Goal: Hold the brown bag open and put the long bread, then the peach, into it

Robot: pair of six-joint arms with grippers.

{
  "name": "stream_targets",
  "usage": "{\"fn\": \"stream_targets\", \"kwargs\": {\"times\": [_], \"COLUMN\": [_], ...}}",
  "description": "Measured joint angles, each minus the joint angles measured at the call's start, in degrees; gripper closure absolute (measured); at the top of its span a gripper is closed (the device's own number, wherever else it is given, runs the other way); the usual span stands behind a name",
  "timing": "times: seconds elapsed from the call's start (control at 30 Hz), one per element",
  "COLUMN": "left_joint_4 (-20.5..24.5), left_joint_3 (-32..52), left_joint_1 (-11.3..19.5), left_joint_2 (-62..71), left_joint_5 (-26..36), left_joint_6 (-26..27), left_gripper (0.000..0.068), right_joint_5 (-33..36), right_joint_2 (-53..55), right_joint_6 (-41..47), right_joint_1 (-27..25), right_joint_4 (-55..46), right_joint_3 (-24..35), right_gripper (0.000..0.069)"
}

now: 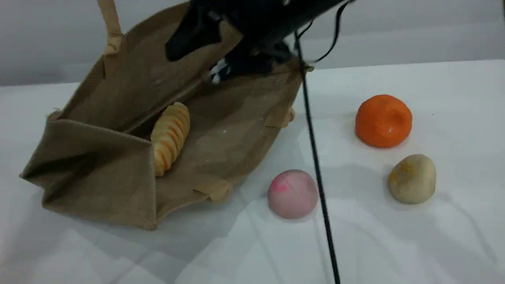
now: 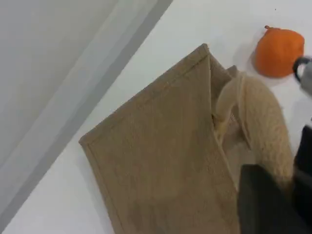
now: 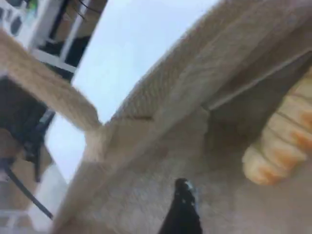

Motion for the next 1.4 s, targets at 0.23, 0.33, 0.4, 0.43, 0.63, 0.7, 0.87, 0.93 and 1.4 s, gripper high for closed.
{"fn": "stream_targets", "kwargs": {"times": [0.23,0.33,0.4,0.43,0.63,0.7,0.87,0.93,1.4], "left_joint_4": [0.0,0.0,0.0,0.0,0.0,0.0,0.0,0.0,0.2], "left_joint_3": [0.0,0.0,0.0,0.0,0.0,0.0,0.0,0.0,0.0], "left_joint_1": [0.0,0.0,0.0,0.0,0.0,0.0,0.0,0.0,0.0], "left_joint_2": [0.0,0.0,0.0,0.0,0.0,0.0,0.0,0.0,0.0], "left_joint_5": [0.0,0.0,0.0,0.0,0.0,0.0,0.0,0.0,0.0], "left_joint_6": [0.1,0.1,0.1,0.1,0.1,0.1,0.3,0.3,0.3], "left_gripper": [0.0589,0.0589,0.0589,0.0589,0.0589,0.0589,0.0589,0.0589,0.0589], "right_joint_5": [3.4,6.0,7.8,9.2,16.5,18.4,17.6,16.8,13.1], "right_joint_2": [-6.3,-8.7,-10.2,-10.8,-11.8,-11.8,-11.7,-11.7,-5.9], "right_joint_6": [8.5,11.9,13.5,14.4,17.1,17.3,17.5,17.5,17.5], "right_joint_1": [0.0,0.0,0.1,0.1,0.1,0.1,0.2,0.2,3.5], "right_joint_4": [-23.1,-32.3,-37.8,-40.5,-50.2,-50.2,-50.2,-50.2,-52.8], "right_joint_3": [0.0,0.0,0.0,0.0,0.3,0.7,0.7,0.7,0.7], "right_gripper": [0.0145,0.0145,0.0145,0.0145,0.0143,0.0144,0.0144,0.0143,0.0143]}}
